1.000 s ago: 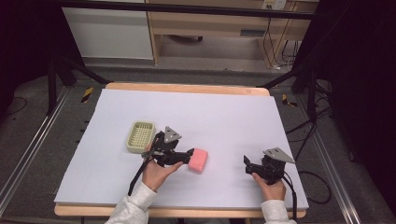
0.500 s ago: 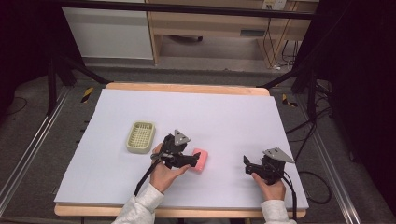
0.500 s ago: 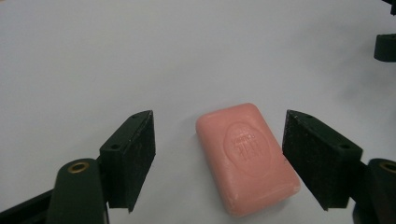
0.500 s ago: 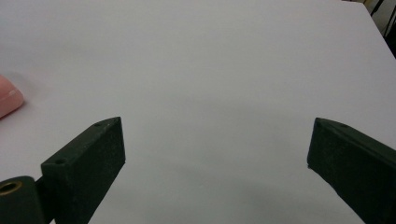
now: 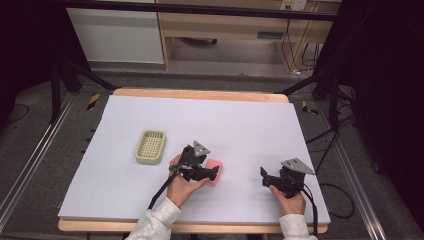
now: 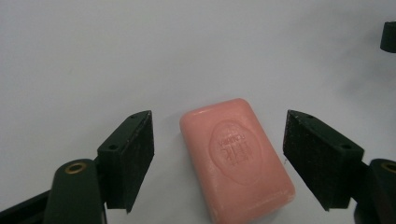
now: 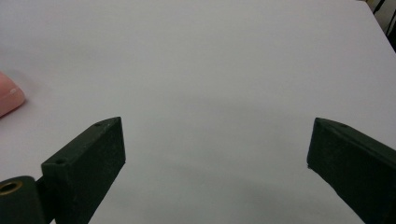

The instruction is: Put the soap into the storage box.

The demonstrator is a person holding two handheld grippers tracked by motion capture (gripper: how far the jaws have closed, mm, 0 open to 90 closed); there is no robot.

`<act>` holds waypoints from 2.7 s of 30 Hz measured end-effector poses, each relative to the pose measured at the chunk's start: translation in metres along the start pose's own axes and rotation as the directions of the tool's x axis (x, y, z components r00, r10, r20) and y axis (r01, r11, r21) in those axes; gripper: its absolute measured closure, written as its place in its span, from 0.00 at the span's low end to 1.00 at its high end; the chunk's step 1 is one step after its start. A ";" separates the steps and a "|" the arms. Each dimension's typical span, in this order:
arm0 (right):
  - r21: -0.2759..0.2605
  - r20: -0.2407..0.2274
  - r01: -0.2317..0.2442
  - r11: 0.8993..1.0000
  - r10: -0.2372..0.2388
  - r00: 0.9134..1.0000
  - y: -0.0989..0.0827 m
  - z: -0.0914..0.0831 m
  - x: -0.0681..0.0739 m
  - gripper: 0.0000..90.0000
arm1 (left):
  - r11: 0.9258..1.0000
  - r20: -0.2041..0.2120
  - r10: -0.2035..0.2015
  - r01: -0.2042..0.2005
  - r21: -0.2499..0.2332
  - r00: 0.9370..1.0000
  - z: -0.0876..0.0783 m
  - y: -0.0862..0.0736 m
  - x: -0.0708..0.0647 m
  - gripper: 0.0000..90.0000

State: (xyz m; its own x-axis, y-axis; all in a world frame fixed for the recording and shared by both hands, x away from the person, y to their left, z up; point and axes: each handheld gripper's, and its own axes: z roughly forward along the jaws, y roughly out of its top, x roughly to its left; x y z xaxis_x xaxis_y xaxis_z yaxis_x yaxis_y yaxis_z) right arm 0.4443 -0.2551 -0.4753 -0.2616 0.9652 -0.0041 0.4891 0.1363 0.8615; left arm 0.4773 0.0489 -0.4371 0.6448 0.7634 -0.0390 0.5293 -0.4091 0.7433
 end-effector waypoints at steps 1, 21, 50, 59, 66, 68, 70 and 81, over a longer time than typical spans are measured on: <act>0.000 -0.001 0.000 1.000 0.000 1.000 0.000 0.000 0.000 0.05 | 1.000 0.001 -0.001 0.001 0.001 1.000 0.001 0.000 -0.001 0.27; 0.008 -0.007 -0.002 1.000 0.002 1.000 0.000 0.001 0.000 0.05 | 0.996 -0.016 0.011 -0.009 0.094 1.000 0.022 -0.002 -0.009 0.26; 0.019 -0.010 0.003 1.000 -0.002 1.000 0.000 0.002 0.001 0.06 | 0.987 -0.019 -0.042 0.045 0.155 0.999 0.038 -0.008 -0.014 0.36; 0.019 -0.010 0.003 1.000 -0.003 1.000 0.000 0.002 0.001 0.06 | 0.986 -0.012 -0.049 0.050 0.160 0.999 0.036 -0.007 -0.012 0.40; 0.018 -0.010 0.005 1.000 -0.005 1.000 0.000 0.002 0.001 0.06 | 0.984 0.001 -0.035 0.034 0.173 0.999 0.034 -0.007 -0.010 0.41; 0.018 -0.010 0.006 1.000 -0.006 1.000 0.000 0.002 0.001 0.06 | 0.984 0.005 -0.033 0.031 0.176 0.999 0.033 -0.007 -0.010 0.41; 0.017 -0.010 0.005 1.000 -0.005 1.000 0.000 0.002 0.001 0.06 | 0.983 0.010 -0.025 0.023 0.180 1.000 0.032 -0.007 -0.009 0.41; 0.016 -0.010 0.004 1.000 -0.003 1.000 0.000 0.002 0.001 0.06 | 0.986 0.030 -0.012 0.007 0.164 0.999 0.018 -0.007 -0.004 0.41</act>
State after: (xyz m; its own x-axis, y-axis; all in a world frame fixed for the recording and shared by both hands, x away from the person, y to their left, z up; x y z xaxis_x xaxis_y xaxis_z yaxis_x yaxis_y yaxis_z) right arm 0.4453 -0.2542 -0.4763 -0.2718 0.9624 -0.0019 0.5015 0.1433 0.8532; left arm 0.4805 0.0394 -0.4544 0.6545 0.7530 -0.0683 0.6174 -0.4802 0.6231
